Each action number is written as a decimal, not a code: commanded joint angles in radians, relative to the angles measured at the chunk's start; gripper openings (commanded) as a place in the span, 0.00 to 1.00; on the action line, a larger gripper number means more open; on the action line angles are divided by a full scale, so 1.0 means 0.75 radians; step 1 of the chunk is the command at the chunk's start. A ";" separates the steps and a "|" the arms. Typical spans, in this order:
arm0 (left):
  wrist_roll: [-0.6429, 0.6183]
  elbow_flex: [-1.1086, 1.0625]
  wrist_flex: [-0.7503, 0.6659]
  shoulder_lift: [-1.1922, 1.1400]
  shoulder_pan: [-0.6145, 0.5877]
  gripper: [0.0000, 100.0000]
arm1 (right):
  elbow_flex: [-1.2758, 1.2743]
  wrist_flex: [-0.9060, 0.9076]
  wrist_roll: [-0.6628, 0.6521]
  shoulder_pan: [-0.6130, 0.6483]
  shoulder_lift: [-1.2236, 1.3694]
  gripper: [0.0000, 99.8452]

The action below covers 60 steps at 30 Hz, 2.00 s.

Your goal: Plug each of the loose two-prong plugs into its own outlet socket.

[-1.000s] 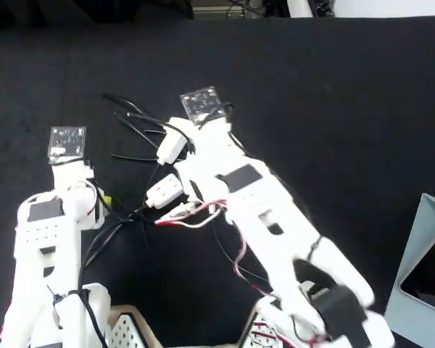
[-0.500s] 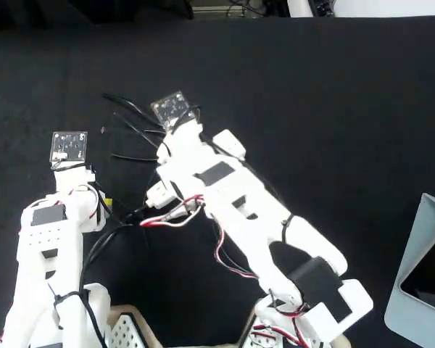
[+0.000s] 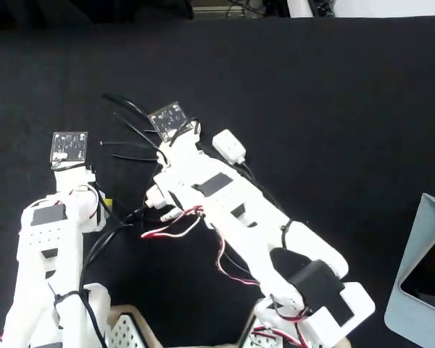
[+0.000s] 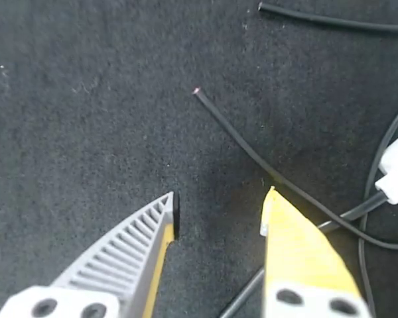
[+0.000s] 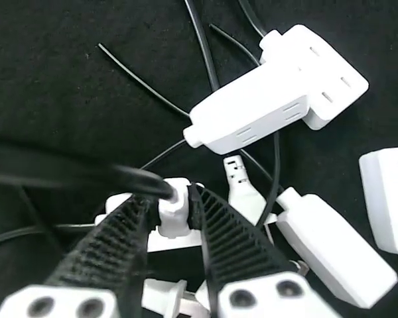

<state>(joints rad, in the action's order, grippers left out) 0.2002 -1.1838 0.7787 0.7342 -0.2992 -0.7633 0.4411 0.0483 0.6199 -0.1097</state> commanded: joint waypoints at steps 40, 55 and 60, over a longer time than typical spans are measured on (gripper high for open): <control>-0.012 -0.001 -0.020 0.000 -0.001 0.22 | -0.222 -0.245 -0.076 -0.029 -0.073 0.01; -0.168 0.253 -0.096 0.002 0.273 0.22 | -0.453 -0.235 -0.072 0.002 -0.602 0.01; -0.223 0.322 -0.096 0.002 0.341 0.22 | -0.519 -0.235 -0.072 0.051 -0.731 0.01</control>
<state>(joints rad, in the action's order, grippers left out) 0.0713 -1.0288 0.7250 0.7281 -0.0875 -1.1485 0.2708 -0.0161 0.6398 -0.5930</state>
